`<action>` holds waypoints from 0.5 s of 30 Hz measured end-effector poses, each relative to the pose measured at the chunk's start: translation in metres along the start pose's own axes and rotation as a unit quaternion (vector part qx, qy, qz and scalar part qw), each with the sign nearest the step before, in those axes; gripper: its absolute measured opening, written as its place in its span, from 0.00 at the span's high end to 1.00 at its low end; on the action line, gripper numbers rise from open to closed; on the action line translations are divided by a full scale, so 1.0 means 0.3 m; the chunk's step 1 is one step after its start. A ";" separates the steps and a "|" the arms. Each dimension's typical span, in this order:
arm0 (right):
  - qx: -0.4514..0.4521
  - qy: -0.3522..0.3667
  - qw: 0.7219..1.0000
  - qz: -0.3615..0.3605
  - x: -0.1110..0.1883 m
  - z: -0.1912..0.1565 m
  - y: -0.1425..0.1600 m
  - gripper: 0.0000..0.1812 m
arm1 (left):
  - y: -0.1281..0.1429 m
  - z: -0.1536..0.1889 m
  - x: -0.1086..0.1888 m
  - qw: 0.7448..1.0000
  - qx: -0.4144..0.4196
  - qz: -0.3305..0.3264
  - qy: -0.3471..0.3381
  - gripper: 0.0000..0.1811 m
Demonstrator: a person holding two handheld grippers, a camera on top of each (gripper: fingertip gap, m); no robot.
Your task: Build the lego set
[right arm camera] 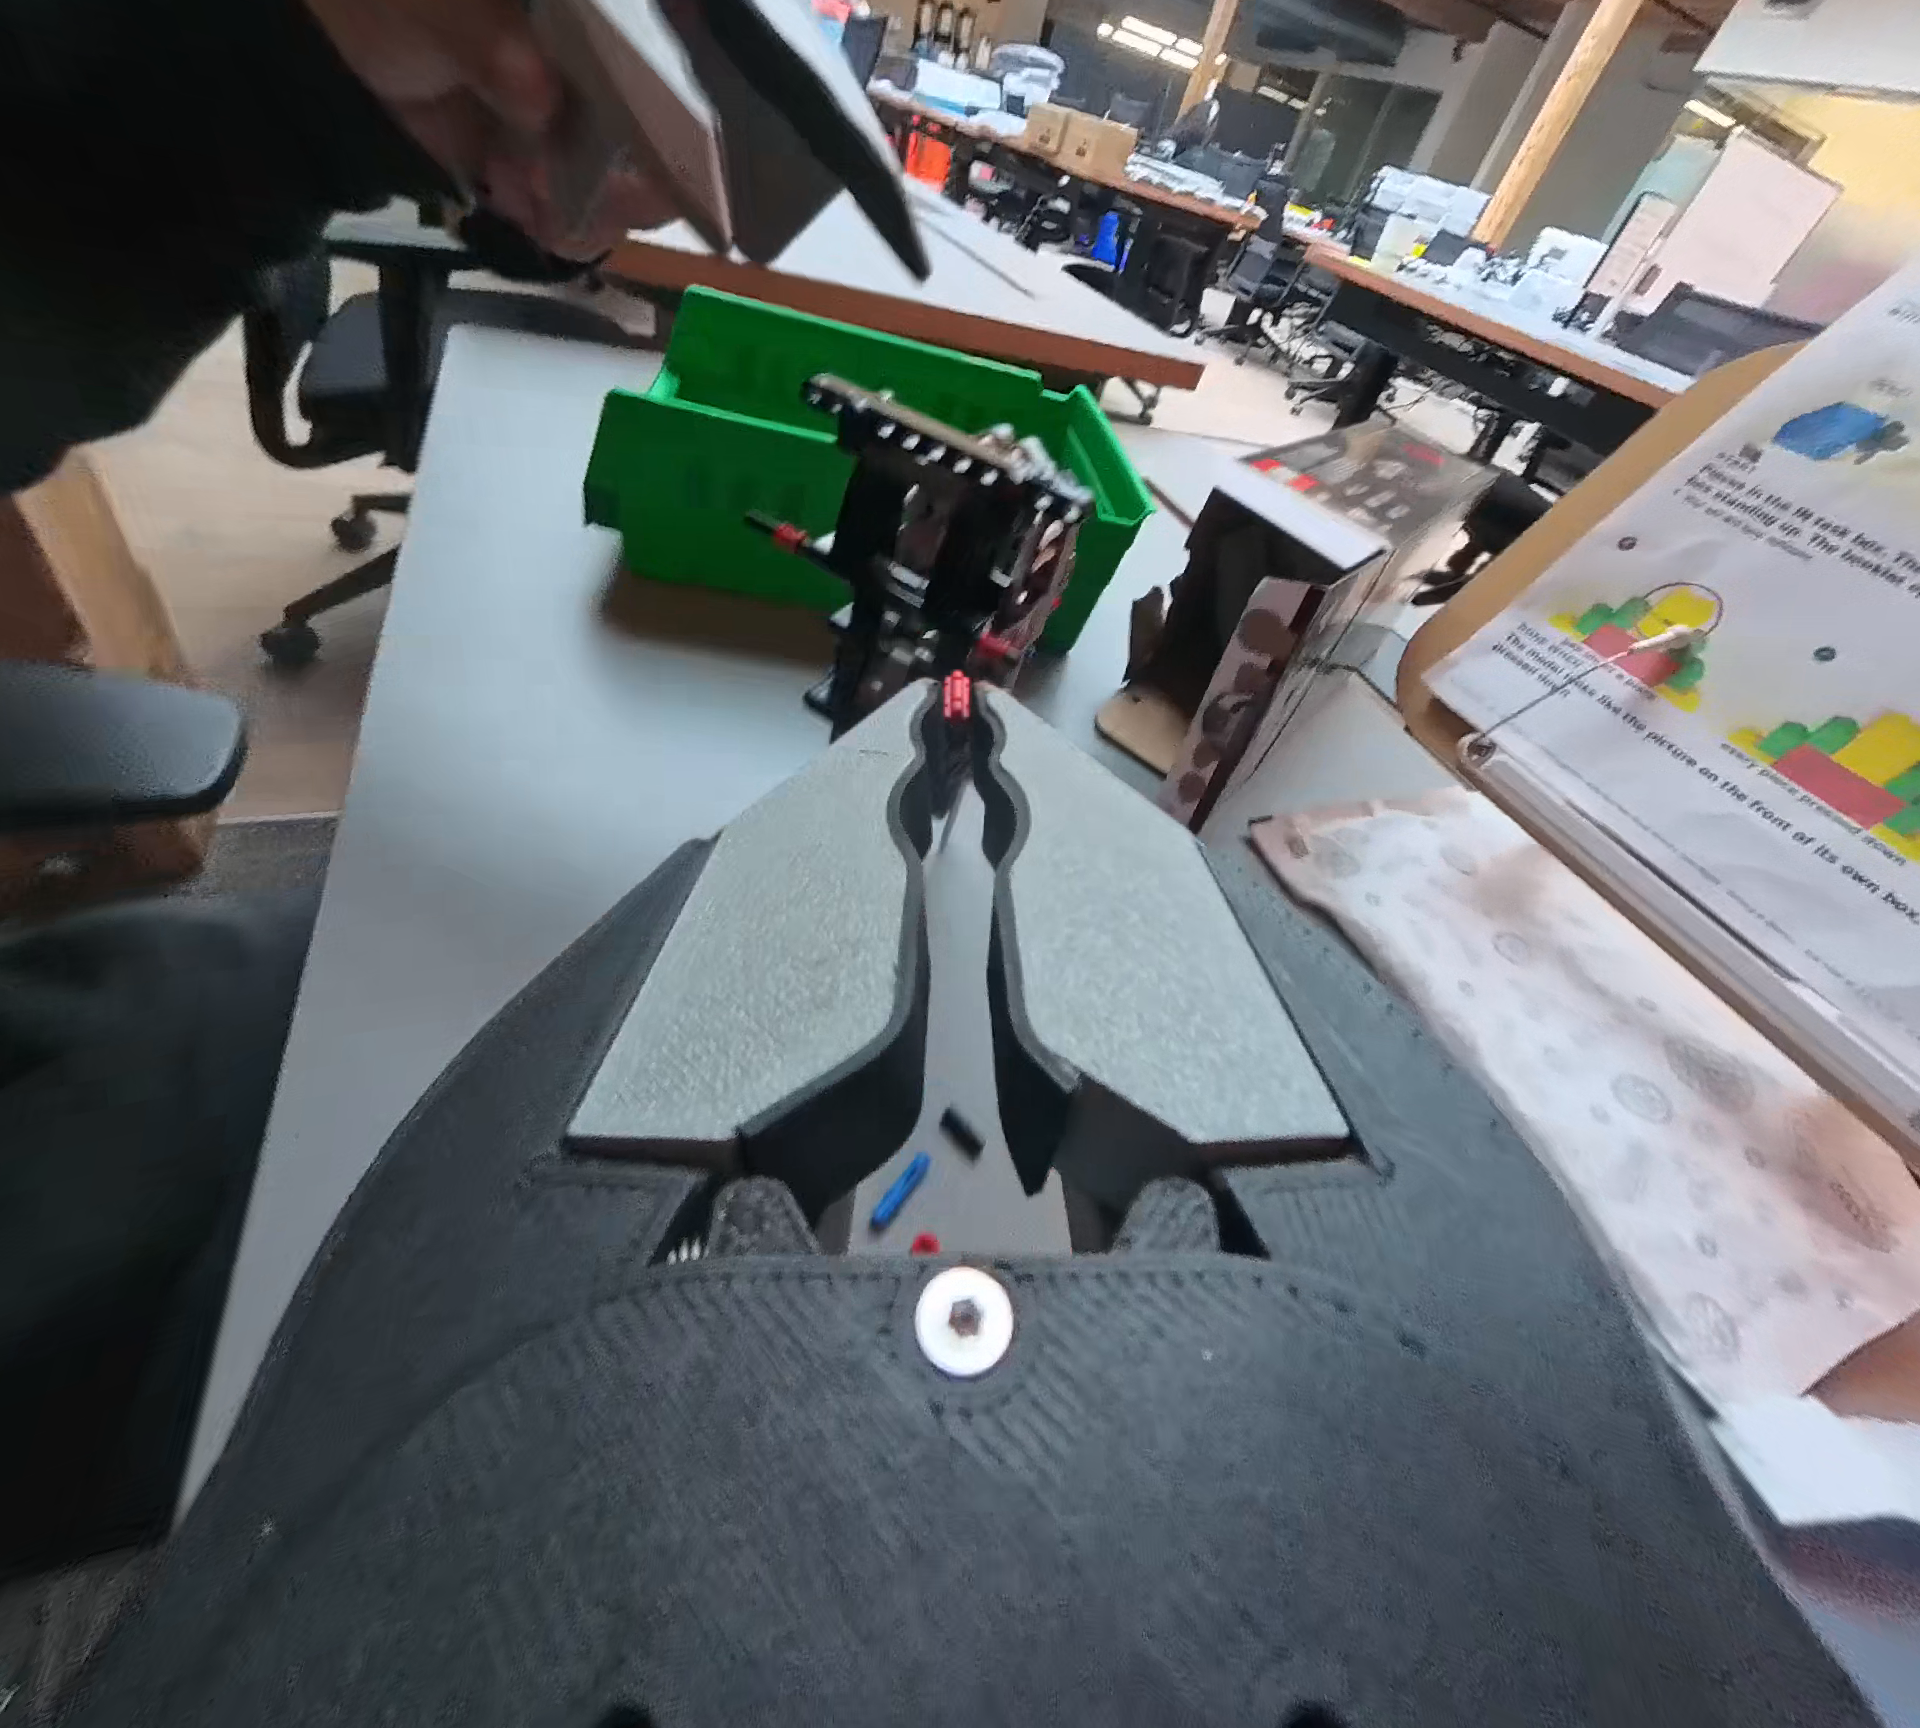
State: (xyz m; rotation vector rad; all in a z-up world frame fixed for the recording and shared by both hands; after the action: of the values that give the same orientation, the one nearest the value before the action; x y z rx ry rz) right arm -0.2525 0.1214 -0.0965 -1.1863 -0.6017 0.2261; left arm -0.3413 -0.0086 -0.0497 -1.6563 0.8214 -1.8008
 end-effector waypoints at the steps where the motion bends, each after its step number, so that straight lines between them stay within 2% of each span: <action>1: -0.001 0.010 1.000 0.001 -0.022 0.013 -0.013 1.00 | 0.005 -0.003 -0.028 1.000 -0.006 -0.018 0.004 0.70; 4: -0.006 0.011 1.000 0.016 -0.082 0.021 -0.053 1.00 | 0.032 0.015 -0.110 0.997 -0.004 -0.068 0.028 0.77; 9: -0.011 0.022 0.999 0.023 -0.144 0.028 -0.074 1.00 | 0.028 0.050 -0.166 0.998 0.024 -0.039 0.032 0.87; 12: -0.009 0.021 0.999 0.039 -0.133 0.034 -0.079 1.00 | 0.022 0.110 -0.181 0.996 0.052 -0.025 0.070 0.82; 14: -0.003 0.021 0.998 0.051 -0.116 0.038 -0.077 1.00 | 0.023 0.102 -0.174 0.998 0.030 -0.035 0.036 0.81; 15: -0.001 0.019 0.998 0.052 -0.111 0.040 -0.074 1.00 | 0.019 0.100 -0.164 0.999 0.011 -0.045 0.026 0.77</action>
State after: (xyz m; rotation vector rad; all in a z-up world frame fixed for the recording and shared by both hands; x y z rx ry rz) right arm -0.2896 0.1070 -0.0840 -1.2233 -0.5079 0.2918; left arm -0.3071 0.0223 -0.0849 -1.6633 0.7579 -1.9137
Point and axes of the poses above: each gripper's, where its closed fingertips meet, x back along the fingers, y out of its underside, z = x × y across the jaws, the point moved 3 cm from there along x, back along the fingers, and after that the axes turned 13 degrees about -z, right-handed, at the moved point
